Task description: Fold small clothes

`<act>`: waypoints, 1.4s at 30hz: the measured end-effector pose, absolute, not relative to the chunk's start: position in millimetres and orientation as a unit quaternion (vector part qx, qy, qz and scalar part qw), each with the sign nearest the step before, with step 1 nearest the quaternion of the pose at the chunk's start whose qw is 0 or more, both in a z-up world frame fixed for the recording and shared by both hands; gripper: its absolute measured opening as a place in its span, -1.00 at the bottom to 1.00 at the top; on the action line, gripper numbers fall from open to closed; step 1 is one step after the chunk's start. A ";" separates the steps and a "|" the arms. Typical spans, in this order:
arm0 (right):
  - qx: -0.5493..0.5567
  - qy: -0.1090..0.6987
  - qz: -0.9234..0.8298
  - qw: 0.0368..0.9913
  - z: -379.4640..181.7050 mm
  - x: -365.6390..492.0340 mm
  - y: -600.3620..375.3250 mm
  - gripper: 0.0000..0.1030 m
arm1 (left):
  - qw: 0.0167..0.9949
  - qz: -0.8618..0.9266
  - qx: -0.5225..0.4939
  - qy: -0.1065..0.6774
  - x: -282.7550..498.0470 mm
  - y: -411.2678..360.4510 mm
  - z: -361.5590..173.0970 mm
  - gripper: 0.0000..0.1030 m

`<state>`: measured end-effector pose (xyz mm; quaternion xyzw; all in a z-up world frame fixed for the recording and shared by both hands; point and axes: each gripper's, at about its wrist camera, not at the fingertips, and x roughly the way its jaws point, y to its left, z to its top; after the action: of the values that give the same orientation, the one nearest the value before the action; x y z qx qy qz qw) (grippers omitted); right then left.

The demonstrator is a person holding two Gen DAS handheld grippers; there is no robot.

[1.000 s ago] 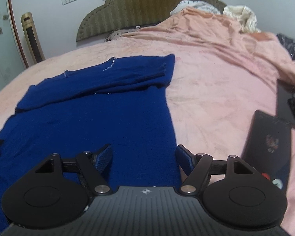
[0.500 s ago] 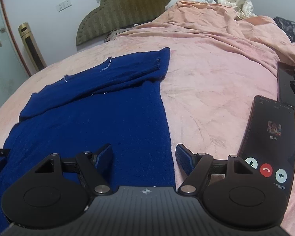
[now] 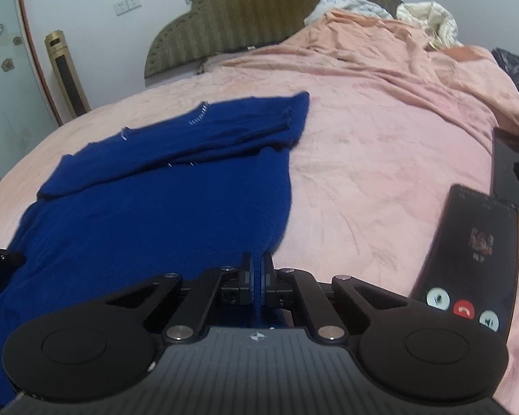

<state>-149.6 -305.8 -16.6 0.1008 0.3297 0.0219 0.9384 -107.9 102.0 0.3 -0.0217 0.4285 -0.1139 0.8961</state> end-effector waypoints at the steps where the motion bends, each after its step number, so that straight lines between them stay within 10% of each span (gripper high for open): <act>1: 0.108 0.324 0.028 0.940 -12.4 -149.4 -305.8 -0.88 | 0.901 -0.114 -0.019 0.418 -108.4 102.5 4.8 -0.84; 17: 0.056 0.290 -0.038 0.955 13.1 -24.2 -315.9 -0.72 | 0.922 -0.045 0.029 0.382 13.1 88.6 8.9 -0.65; 22: 0.057 0.278 -0.053 0.957 20.1 -59.4 -313.0 -0.20 | 0.934 -0.027 0.018 0.356 -43.7 106.7 21.4 0.67; 37: 0.144 0.355 0.013 0.924 -21.6 -178.8 -294.7 0.00 | 0.874 -0.142 -0.094 0.455 -130.1 135.6 -12.2 0.58; 40: 0.146 0.348 0.015 0.926 -24.4 -183.9 -290.3 0.00 | 0.871 -0.162 -0.102 0.452 -134.6 125.3 -12.4 0.16; 42: 0.150 0.346 0.016 0.926 -24.6 -183.1 -290.5 -0.24 | 0.869 -0.174 -0.105 0.451 -134.8 120.6 -13.9 -0.46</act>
<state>-183.1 -290.5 -24.6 0.1504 0.3455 0.0162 0.9261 -134.8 120.6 -13.9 -0.1054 0.4505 -0.1740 0.8693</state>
